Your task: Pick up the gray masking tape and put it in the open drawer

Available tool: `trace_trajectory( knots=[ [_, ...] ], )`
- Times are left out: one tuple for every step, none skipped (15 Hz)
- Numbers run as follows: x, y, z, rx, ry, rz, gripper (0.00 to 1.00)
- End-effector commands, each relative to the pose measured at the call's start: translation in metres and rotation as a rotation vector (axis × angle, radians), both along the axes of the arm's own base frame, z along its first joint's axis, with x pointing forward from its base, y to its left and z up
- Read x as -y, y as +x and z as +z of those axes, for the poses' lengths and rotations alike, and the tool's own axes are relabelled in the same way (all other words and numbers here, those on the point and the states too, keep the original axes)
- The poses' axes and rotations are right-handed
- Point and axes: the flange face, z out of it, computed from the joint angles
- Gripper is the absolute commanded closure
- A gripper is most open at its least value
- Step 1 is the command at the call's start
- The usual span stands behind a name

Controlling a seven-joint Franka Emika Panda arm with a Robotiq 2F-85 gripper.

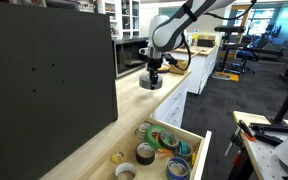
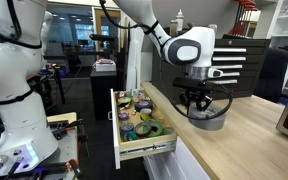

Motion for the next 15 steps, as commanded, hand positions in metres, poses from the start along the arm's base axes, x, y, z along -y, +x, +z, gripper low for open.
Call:
trace_trajectory(
  knots=[
    [-0.015, -0.039, 0.032, 0.009, -0.011, 0.062, 0.88],
    [-0.019, -0.049, 0.035, 0.008, -0.013, 0.080, 0.88],
    [-0.023, -0.058, 0.036, 0.004, -0.014, 0.101, 0.88],
    [-0.028, -0.068, 0.037, 0.000, -0.015, 0.124, 0.88],
    [-0.033, -0.077, 0.037, -0.005, -0.015, 0.147, 0.88],
    [-0.041, -0.088, 0.037, -0.011, -0.015, 0.176, 0.88],
    [-0.048, -0.097, 0.035, -0.019, -0.016, 0.205, 0.88],
    [-0.057, -0.107, 0.034, -0.029, -0.014, 0.242, 0.88],
    [-0.067, -0.115, 0.032, -0.037, -0.015, 0.271, 0.88],
    [-0.079, -0.125, 0.028, -0.048, -0.016, 0.311, 0.88],
    [-0.090, -0.133, 0.026, -0.059, -0.016, 0.347, 0.88],
    [-0.101, -0.141, 0.023, -0.071, -0.016, 0.381, 0.88],
    [-0.113, -0.149, 0.018, -0.084, -0.018, 0.421, 0.88],
    [-0.124, -0.156, 0.015, -0.095, -0.018, 0.453, 0.88],
    [-0.137, -0.162, 0.011, -0.105, -0.019, 0.489, 0.88]
  ],
)
